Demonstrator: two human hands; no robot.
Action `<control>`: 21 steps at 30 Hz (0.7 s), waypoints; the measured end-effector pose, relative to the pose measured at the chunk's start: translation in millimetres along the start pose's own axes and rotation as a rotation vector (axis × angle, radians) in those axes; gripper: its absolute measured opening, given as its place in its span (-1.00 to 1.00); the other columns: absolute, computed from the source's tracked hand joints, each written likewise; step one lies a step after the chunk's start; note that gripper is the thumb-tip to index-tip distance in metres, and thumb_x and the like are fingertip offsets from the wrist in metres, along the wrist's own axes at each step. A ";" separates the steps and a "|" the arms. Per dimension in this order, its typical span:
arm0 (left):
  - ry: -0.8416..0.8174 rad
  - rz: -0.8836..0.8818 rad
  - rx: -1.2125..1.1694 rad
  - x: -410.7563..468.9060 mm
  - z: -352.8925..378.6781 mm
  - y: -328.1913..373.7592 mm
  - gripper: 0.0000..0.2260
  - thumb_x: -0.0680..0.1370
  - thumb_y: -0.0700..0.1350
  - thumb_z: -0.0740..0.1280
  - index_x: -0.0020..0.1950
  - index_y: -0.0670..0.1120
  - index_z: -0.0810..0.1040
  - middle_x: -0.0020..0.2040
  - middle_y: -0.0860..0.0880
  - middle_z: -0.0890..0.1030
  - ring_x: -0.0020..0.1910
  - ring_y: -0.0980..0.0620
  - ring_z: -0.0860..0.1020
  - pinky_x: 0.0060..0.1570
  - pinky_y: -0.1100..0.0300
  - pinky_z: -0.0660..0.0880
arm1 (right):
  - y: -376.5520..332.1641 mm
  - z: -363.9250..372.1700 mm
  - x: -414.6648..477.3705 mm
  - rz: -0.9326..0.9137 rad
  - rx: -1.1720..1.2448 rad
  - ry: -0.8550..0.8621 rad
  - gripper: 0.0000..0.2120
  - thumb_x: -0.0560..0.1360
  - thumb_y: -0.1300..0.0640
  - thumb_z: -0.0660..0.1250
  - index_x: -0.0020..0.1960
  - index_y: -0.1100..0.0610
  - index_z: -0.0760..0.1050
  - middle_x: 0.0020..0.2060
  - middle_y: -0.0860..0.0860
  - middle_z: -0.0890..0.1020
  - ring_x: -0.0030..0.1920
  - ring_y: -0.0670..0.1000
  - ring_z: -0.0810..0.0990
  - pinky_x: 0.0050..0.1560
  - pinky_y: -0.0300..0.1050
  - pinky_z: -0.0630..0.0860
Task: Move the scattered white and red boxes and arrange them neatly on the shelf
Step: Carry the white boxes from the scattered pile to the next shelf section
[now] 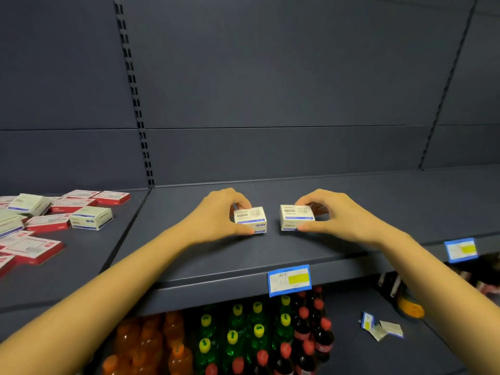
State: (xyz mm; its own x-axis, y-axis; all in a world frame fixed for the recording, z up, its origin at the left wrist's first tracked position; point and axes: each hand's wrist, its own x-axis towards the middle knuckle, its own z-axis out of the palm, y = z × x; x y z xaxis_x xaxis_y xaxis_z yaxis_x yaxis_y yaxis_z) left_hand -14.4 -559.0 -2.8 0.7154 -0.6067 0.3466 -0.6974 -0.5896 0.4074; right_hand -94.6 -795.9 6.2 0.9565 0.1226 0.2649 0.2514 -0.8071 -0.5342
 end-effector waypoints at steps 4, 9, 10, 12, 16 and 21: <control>-0.066 -0.081 0.012 1.0 9.3 0.2 -0.65 0.39 0.03 0.45 0.12 -0.02 0.52 0.09 0.00 0.55 0.01 0.09 0.51 -0.01 0.26 0.48 | 14.7 -0.1 15.4 -0.063 -0.020 -0.063 -0.65 0.40 0.04 0.44 0.15 -0.03 0.45 0.10 -0.05 0.55 0.07 -0.08 0.54 0.09 -0.20 0.53; -0.080 -0.146 -0.005 -1.3 9.9 5.5 -0.66 0.40 0.03 0.44 0.14 0.03 0.48 0.13 0.03 0.52 0.05 0.13 0.49 -0.01 0.33 0.45 | 27.2 3.6 31.5 -0.136 -0.031 -0.135 -0.65 0.41 0.00 0.42 0.16 -0.03 0.46 0.09 -0.09 0.54 0.05 -0.11 0.52 0.00 -0.31 0.48; -0.093 -0.158 -0.004 -2.1 9.9 7.3 -0.65 0.41 0.03 0.43 0.15 0.04 0.47 0.14 0.03 0.51 0.06 0.14 0.48 0.00 0.31 0.46 | 29.4 5.3 34.5 -0.154 -0.040 -0.150 -0.65 0.41 -0.01 0.41 0.17 -0.02 0.46 0.10 -0.08 0.54 0.04 -0.11 0.52 0.00 -0.32 0.47; -0.109 -0.174 0.001 -4.8 9.9 10.9 -0.63 0.43 0.03 0.41 0.19 0.04 0.44 0.17 0.04 0.50 0.08 0.15 0.47 0.02 0.33 0.46 | 33.8 8.3 39.0 -0.190 -0.078 -0.186 -0.64 0.43 -0.03 0.39 0.20 -0.02 0.44 0.14 -0.06 0.53 0.06 -0.12 0.50 0.01 -0.35 0.43; 0.048 -0.214 0.023 -14.7 1.2 16.6 -0.68 0.49 0.02 0.33 0.21 -0.04 0.48 0.18 0.00 0.54 0.11 0.11 0.49 0.13 0.27 0.42 | 35.0 5.3 47.0 -0.266 -0.194 -0.174 -0.49 0.43 -0.15 0.33 0.33 -0.05 0.35 0.27 -0.12 0.44 0.23 -0.09 0.42 0.17 -0.25 0.33; 0.236 -0.300 0.350 -40.3 -24.5 14.6 -0.74 0.57 -0.05 0.21 0.21 -0.09 0.50 0.20 -0.05 0.55 0.20 -0.01 0.46 0.24 0.07 0.38 | 3.7 4.8 61.6 -0.418 -0.247 -0.097 -0.56 0.49 -0.15 0.24 0.33 -0.07 0.35 0.30 -0.11 0.44 0.28 -0.06 0.41 0.29 -0.06 0.37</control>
State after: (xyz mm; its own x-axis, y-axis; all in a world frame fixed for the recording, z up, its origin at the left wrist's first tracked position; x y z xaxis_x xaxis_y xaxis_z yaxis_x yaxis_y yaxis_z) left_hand -52.3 -530.1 9.9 0.8481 -0.2710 0.4554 -0.4042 -0.8865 0.2252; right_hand -34.1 -788.5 16.7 0.7934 0.5091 0.3335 0.5853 -0.7886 -0.1887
